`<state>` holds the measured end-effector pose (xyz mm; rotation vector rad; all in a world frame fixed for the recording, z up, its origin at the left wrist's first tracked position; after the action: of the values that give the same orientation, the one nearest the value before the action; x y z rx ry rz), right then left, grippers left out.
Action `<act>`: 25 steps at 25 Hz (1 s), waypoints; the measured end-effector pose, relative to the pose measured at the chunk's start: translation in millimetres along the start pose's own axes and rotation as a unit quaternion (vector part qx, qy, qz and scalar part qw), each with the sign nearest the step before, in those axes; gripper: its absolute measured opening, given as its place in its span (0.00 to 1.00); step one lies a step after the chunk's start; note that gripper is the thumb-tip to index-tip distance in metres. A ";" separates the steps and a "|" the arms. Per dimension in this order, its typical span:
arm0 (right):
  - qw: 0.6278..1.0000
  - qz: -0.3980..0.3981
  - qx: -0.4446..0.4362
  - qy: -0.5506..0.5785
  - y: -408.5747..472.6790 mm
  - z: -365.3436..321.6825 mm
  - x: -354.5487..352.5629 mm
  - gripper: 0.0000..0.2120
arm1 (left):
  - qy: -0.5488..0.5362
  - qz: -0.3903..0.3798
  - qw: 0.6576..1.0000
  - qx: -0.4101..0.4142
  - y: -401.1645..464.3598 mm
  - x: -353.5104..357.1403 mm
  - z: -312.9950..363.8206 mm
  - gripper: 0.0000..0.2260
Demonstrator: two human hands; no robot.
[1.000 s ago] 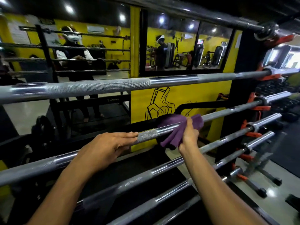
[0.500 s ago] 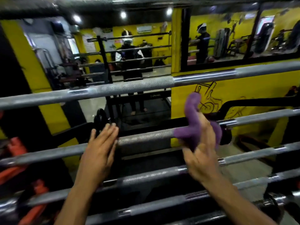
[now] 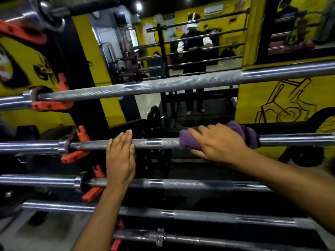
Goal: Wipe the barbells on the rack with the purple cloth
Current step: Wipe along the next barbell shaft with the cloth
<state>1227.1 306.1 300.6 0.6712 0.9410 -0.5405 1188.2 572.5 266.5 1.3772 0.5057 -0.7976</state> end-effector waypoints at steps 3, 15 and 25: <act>0.999 0.040 -0.005 0.014 42.1 -55.2 -8.3 0.32 | -0.002 0.036 0.999 -0.014 -2.1 -0.6 3.3 0.20; 0.992 0.036 -0.046 -0.108 -59.4 49.4 -1.4 0.30 | -0.009 0.029 0.999 -0.019 -6.7 2.1 8.6 0.21; 0.997 0.050 -0.059 0.002 29.2 -51.7 -18.5 0.31 | -0.014 0.027 0.999 -0.007 -7.3 6.4 3.2 0.20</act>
<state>1209.6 365.8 303.1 0.6098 0.9309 -0.3928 1186.4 568.0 257.5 1.3587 0.4493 -0.7668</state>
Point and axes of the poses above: each hand's wrist, its own y-axis towards the middle knuckle, its own x-axis out of the palm, z = x × y, the point moved 8 cm from there along y, towards the middle knuckle, and after that the axes turned 8 degrees about -z, right-handed, at the moved point
